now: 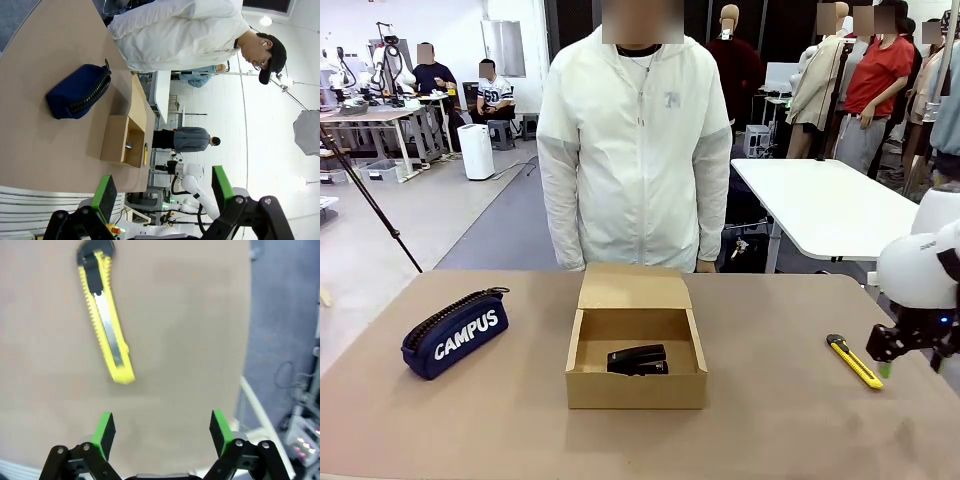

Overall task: Pack the items into the box.
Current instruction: Pick up the item indicated by the person and place it inside the Mailer Box.

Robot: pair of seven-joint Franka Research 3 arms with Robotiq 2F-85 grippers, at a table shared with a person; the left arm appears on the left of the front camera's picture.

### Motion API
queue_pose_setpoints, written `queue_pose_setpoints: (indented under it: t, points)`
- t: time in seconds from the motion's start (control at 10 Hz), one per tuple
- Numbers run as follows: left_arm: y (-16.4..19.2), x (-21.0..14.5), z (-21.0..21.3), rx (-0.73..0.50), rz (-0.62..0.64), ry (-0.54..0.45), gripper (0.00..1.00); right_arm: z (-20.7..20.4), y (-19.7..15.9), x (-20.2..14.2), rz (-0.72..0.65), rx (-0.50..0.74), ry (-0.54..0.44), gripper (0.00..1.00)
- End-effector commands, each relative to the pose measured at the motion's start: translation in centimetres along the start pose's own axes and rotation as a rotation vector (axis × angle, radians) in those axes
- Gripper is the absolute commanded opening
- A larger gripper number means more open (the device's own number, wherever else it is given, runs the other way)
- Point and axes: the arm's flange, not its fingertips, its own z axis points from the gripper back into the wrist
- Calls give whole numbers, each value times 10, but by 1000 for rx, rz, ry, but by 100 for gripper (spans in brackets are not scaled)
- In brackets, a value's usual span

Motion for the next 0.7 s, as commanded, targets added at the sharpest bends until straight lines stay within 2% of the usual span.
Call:
queue_pose_setpoints:
  t: [0.0, 0.1, 0.3, 0.6]
  points:
    - [0, -1, 2, -12, -14, 2, 100, -13, 10, 19, -36, 143, -20, 100]
    - [0, -1, 2, -12, -14, 2, 100, -18, 18, 30, -25, 153, 23, 100]
    - [0, -1, 2, -12, -14, 2, 100, -34, 36, 49, -8, 126, 34, 100]
    - [0, -1, 2, -12, -14, 2, 100, -43, 38, 69, 28, 95, 35, 100]
